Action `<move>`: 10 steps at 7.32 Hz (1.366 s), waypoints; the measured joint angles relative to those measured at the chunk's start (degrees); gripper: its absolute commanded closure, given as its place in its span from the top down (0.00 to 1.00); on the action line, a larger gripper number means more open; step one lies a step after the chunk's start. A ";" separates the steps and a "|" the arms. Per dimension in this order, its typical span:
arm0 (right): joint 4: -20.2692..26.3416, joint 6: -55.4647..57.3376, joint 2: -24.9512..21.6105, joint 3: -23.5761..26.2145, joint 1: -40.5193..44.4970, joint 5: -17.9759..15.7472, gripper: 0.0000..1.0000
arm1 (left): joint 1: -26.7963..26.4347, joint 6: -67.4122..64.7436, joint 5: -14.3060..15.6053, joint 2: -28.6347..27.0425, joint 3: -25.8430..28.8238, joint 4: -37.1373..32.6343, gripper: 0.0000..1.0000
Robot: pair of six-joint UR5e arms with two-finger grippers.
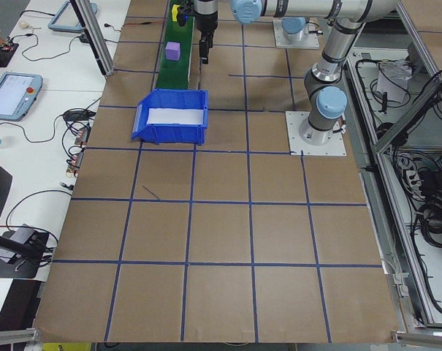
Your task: Move block left to right into plate
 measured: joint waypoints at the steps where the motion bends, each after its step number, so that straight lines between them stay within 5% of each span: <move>1: -0.10 -0.01 0.35 0.09 0.00 -0.06 1.00 | -0.15 -3.93 0.16 0.05 0.11 -0.01 1.00; 7: -7.34 -0.27 2.96 0.27 -0.02 -2.29 0.96 | -0.23 -8.45 -0.57 0.05 -0.03 -0.10 1.00; 8: -8.26 -0.39 3.05 0.55 -0.11 -3.78 0.55 | -0.23 -8.47 -0.64 0.00 -0.06 -0.10 1.00; 9: -8.71 -0.62 3.05 0.82 -0.19 -5.06 0.31 | -0.24 -8.48 -0.70 -0.03 -0.06 -0.12 1.00; 10: -8.85 -0.91 3.01 0.94 -0.23 -6.04 0.24 | -0.27 -8.51 -0.77 -0.08 -0.06 -0.14 1.00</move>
